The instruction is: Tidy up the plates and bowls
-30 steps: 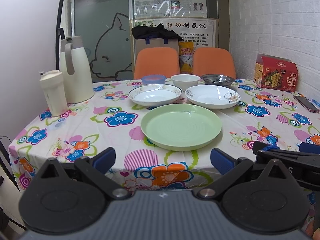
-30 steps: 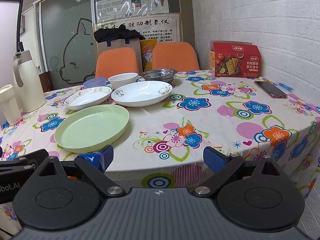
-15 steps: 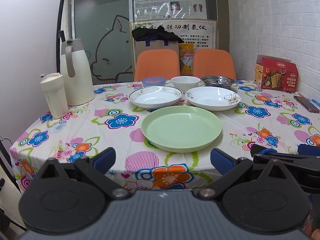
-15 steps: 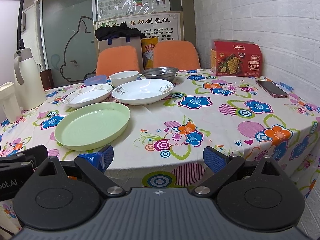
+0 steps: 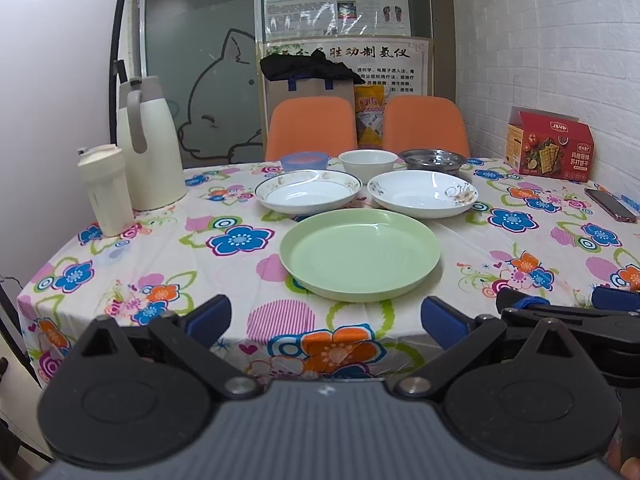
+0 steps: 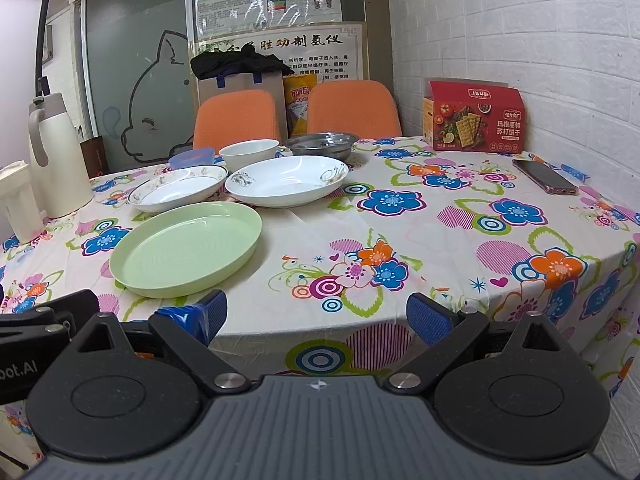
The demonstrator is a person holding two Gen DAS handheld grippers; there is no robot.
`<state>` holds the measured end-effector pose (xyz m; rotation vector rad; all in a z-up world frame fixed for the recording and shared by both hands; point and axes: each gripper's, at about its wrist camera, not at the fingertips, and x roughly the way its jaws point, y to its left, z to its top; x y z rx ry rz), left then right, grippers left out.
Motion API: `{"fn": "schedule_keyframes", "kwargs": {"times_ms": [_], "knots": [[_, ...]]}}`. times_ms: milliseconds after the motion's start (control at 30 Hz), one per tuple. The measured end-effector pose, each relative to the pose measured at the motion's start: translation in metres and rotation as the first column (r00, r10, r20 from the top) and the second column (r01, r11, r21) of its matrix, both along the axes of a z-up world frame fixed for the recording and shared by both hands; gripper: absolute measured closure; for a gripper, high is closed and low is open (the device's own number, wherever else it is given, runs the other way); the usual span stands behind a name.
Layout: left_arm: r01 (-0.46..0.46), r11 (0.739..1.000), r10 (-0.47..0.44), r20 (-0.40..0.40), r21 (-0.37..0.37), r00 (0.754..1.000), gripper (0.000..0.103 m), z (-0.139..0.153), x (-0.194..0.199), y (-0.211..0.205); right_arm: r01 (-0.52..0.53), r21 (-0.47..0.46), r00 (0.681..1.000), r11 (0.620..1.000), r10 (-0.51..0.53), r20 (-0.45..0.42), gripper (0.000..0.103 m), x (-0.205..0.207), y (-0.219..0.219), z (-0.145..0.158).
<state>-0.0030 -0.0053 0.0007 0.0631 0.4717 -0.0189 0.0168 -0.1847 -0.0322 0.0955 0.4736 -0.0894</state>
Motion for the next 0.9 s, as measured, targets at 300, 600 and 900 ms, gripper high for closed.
{"fn": "schedule_keyframes", "kwargs": {"times_ms": [300,600,900], "knots": [[0.005,1.0,-0.005,-0.012,0.001,1.0,0.002,-0.003,0.0017,-0.0006,0.0,0.002,1.0,1.0,0.0,-0.007,0.019,0.0004,-0.0006,-0.0021],[0.002,1.0,-0.002,-0.006,0.005,1.0,0.002,-0.0022,0.0002,-0.0005,-0.002,-0.001,1.0,1.0,0.002,-0.008,0.019,0.001,-0.0007,-0.0023],[0.007,1.0,-0.007,-0.008,0.007,1.0,0.002,-0.0031,0.0009,-0.0007,-0.005,-0.003,1.0,1.0,0.005,-0.016,0.019,0.0013,-0.0002,-0.0034]]}}
